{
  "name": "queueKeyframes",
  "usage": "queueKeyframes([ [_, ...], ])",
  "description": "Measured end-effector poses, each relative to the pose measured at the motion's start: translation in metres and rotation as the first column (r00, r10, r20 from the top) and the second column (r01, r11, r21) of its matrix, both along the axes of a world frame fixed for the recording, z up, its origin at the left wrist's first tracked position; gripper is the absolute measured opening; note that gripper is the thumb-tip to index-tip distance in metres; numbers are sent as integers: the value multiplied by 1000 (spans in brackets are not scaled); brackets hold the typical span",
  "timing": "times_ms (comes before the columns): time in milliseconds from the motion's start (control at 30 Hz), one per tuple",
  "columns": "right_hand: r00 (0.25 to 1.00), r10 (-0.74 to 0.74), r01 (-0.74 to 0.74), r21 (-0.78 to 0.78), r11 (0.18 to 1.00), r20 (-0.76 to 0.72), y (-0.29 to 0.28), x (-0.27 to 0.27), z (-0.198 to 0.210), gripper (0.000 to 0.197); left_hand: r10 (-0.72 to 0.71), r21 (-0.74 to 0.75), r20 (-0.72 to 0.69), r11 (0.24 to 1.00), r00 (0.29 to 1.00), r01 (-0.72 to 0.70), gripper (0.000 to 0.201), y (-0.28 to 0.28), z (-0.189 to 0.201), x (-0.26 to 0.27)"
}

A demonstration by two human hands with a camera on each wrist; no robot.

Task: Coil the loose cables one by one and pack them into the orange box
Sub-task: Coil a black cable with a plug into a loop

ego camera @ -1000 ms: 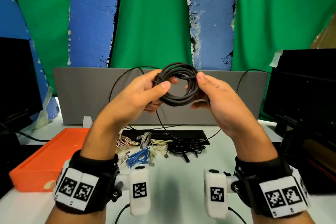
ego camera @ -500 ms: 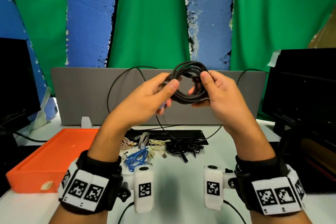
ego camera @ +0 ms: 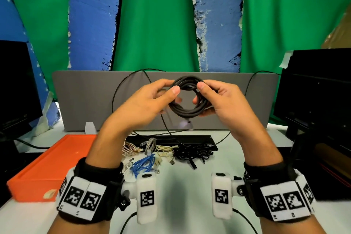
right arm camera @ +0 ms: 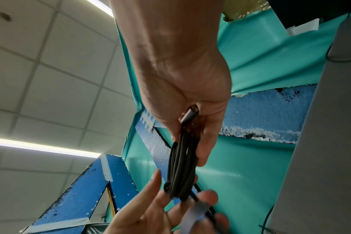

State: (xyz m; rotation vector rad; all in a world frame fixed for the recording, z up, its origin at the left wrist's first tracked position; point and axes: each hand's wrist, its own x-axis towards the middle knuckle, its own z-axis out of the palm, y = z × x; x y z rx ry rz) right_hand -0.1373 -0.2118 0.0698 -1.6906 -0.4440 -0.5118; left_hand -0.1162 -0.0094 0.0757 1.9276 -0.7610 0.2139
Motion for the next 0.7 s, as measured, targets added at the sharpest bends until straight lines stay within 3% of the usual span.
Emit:
queueKeyframes([
  [167,1000,19,-19,17,1000,-5,3,0,0,19,1,-139,39,990,999,4,14,-12,-3,5],
  [400,980,165,-134,248,959,-109,2,3,1,26,165,-336,87,933,982,-127,15,-18,-6,13],
  [600,978,167,-121,318,940,-122,2,6,-2,21,86,-292,45,954,995,-69,22,-20,-4,7],
  [700,971,196,-132,384,914,-133,4,6,-2,20,161,-312,91,942,983,-126,22,-21,-5,8],
])
